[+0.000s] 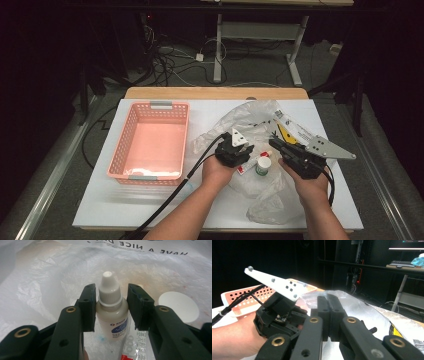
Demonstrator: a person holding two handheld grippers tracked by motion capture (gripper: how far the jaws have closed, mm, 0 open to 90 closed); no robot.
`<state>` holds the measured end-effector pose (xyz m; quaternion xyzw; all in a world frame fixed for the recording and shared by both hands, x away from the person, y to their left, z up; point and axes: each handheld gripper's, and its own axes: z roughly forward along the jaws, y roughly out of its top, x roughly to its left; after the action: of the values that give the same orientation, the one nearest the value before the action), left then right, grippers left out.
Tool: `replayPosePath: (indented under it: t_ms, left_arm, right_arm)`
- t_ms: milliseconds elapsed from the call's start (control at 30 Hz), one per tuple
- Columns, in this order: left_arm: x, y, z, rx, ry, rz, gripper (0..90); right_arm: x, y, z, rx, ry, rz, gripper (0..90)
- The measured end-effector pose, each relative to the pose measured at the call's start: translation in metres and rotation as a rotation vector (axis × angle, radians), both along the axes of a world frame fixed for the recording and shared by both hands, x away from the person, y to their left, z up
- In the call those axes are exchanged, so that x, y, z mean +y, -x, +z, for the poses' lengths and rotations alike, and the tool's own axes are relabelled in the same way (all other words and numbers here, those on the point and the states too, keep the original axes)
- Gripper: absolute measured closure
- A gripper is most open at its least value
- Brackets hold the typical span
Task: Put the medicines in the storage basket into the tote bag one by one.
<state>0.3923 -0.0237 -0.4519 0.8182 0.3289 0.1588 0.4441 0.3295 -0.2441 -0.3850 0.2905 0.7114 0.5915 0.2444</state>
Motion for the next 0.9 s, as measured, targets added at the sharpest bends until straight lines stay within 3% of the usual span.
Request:
replayPosePath:
  t_ms: [433,533,700,900]
  left_arm:
    - [-0.006,-0.008,-0.015,0.031,0.013,0.011,58.2]
    - [-0.004,-0.008,-0.013,0.052,0.012,-0.004,51.4]
    - [0.0,-0.001,-0.007,0.054,-0.009,-0.018,42.9]
    - [0.011,0.014,0.001,0.051,0.025,-0.046,39.1]
  right_arm:
    - [0.0,0.001,-0.001,0.008,0.002,0.005,90.0]
    - [-0.001,0.001,-0.001,0.009,0.004,0.004,90.0]
    - [-0.001,0.001,-0.001,0.005,0.007,0.006,90.0]
    - [0.001,0.002,-0.001,0.004,0.008,0.006,90.0]
